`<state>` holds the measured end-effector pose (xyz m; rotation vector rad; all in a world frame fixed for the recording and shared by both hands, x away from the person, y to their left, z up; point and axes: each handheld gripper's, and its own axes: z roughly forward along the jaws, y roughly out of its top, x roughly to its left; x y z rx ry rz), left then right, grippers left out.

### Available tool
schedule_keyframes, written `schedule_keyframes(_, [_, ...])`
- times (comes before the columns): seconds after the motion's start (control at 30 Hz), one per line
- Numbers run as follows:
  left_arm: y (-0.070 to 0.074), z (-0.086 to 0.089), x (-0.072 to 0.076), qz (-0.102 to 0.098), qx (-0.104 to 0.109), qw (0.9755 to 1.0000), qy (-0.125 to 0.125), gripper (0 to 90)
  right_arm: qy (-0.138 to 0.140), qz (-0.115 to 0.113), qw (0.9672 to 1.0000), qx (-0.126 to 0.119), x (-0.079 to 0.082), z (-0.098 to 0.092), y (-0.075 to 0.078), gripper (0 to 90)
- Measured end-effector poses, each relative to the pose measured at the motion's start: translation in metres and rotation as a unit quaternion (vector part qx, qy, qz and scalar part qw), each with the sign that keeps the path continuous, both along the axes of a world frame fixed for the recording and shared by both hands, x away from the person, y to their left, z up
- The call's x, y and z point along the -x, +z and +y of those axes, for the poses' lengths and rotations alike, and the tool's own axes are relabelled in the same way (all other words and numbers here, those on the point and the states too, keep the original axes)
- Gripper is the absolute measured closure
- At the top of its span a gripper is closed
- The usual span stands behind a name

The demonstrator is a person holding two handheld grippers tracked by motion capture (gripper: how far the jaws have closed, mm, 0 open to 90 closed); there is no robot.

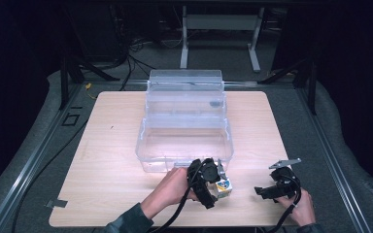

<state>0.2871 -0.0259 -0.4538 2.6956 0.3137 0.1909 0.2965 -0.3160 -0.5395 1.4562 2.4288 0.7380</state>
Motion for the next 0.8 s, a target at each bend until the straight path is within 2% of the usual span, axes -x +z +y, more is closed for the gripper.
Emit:
schedule_keyframes(0.13, [0.001, 0.02, 0.005, -0.006, 0.007, 0.9997, 0.024, 13.4, 0.007, 0.013, 0.9999, -0.001, 0.0, 0.002, 0.0, 6.5])
schedule_keyframes(0.17, [0.001, 0.02, 0.005, -0.006, 0.007, 0.9997, 0.024, 13.4, 0.007, 0.013, 0.9999, -0.001, 0.0, 0.002, 0.0, 6.5])
schedule_keyframes(0.2, [-0.001, 0.031, 0.007, -0.008, 0.008, 0.9992, 0.038, 13.5, 0.011, 0.015, 0.9998, -0.001, 0.0, 0.003, 0.0, 6.5])
schedule_keyframes(0.23, [-0.001, 0.031, 0.007, -0.008, 0.008, 0.9992, 0.038, 13.5, 0.013, 0.017, 0.9998, -0.003, 0.0, 0.004, 0.001, 6.5])
schedule_keyframes(0.27, [-0.004, 0.042, 0.01, -0.009, 0.007, 0.9987, 0.05, 13.4, 0.014, 0.019, 0.9997, -0.003, 0.0, 0.004, 0.001, 6.4])
schedule_keyframes(0.3, [-0.004, 0.042, 0.01, -0.009, 0.007, 0.9987, 0.05, 13.5, 0.014, 0.019, 0.9997, -0.003, 0.0, 0.004, 0.001, 6.4])
schedule_keyframes(0.33, [-0.006, 0.053, 0.013, -0.005, 0.013, 0.9981, 0.061, 13.5, 0.014, 0.021, 0.9997, -0.002, 0.0, 0.005, 0.0, 6.4])
schedule_keyframes(0.43, [-0.007, 0.063, 0.013, -0.006, 0.013, 0.9975, 0.07, 13.4, 0.018, 0.024, 0.9995, -0.003, -0.001, 0.006, -0.001, 6.4])
schedule_keyframes(0.47, [-0.009, 0.072, 0.014, -0.006, 0.017, 0.9962, 0.085, 13.2, 0.017, 0.025, 0.9995, 0.001, -0.001, 0.007, -0.001, 6.3])
schedule_keyframes(0.57, [-0.009, 0.081, 0.014, -0.008, 0.02, 0.9951, 0.096, 12.1, 0.018, 0.028, 0.9995, 0.003, 0.0, 0.008, -0.001, 6.4])
schedule_keyframes(0.63, [-0.011, 0.094, 0.015, -0.011, 0.026, 0.993, 0.115, 11.6, 0.021, 0.031, 0.9993, 0.005, -0.001, 0.009, -0.001, 6.4])
schedule_keyframes(0.8, [-0.014, 0.106, 0.021, -0.019, 0.026, 0.9902, 0.136, 12.7, 0.018, 0.037, 0.9991, 0.005, 0.0, 0.009, -0.001, 6.4])
